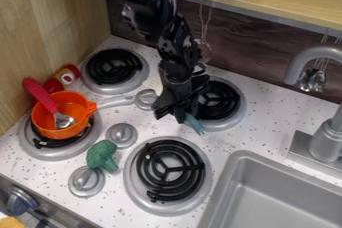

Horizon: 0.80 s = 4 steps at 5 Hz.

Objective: Take the blue spatula and put it between the two right burners

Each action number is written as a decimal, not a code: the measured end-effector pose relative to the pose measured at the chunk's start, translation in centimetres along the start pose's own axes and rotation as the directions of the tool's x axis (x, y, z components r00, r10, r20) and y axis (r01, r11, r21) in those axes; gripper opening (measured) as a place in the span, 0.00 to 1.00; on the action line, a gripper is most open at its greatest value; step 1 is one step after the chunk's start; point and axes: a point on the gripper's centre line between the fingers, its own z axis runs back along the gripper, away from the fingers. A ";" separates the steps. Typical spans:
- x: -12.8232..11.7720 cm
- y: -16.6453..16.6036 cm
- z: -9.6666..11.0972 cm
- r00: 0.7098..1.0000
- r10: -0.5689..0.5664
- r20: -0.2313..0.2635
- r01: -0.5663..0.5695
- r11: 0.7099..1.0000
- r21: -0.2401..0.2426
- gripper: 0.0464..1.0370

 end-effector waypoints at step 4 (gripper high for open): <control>3.4 -0.2 -1.3 0.996 -0.090 0.014 0.089 0.994 0.059 0.25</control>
